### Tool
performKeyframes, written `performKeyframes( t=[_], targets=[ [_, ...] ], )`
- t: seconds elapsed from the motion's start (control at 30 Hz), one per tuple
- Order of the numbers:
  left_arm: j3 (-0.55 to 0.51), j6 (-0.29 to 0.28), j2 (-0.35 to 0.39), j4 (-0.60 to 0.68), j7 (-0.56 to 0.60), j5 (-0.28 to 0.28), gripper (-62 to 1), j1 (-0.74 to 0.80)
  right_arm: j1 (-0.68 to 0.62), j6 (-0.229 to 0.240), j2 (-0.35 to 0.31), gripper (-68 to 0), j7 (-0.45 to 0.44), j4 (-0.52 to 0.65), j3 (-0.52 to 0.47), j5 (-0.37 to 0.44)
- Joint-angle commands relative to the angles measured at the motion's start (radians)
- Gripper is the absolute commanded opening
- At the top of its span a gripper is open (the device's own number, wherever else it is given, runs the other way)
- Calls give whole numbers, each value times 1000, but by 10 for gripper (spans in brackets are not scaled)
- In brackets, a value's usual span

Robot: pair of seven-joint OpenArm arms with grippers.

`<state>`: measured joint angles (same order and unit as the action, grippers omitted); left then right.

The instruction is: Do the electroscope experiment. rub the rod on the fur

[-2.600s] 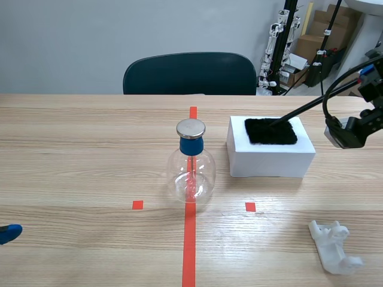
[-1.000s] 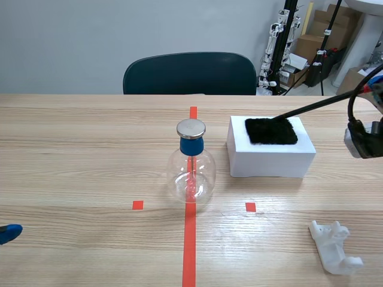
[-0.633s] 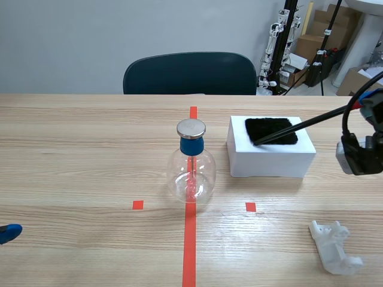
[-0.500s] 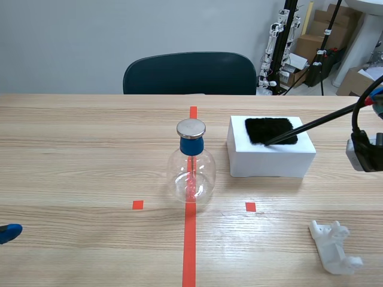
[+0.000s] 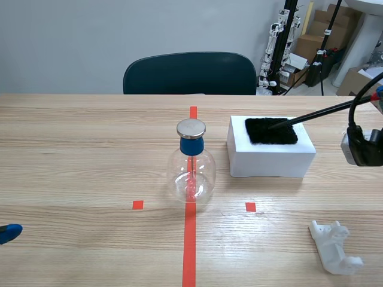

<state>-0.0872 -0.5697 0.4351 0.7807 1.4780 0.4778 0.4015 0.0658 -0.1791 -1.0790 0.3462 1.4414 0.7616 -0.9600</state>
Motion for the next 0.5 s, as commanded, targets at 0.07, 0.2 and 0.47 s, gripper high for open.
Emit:
performKeyframes(
  t=[0.07, 0.2, 0.47],
  targets=[
    [-4, -1, 6, 15, 21, -13, 14, -3, 12, -12, -3, -651, -61, 11, -11, -51],
    [-4, -1, 6, 15, 21, -13, 14, -3, 12, -11, -4, -651, -3, 5, -11, -26],
    [-4, -1, 6, 15, 21, -13, 14, -3, 12, -13, -10, -651, -77, -60, -11, -114]
  ],
)
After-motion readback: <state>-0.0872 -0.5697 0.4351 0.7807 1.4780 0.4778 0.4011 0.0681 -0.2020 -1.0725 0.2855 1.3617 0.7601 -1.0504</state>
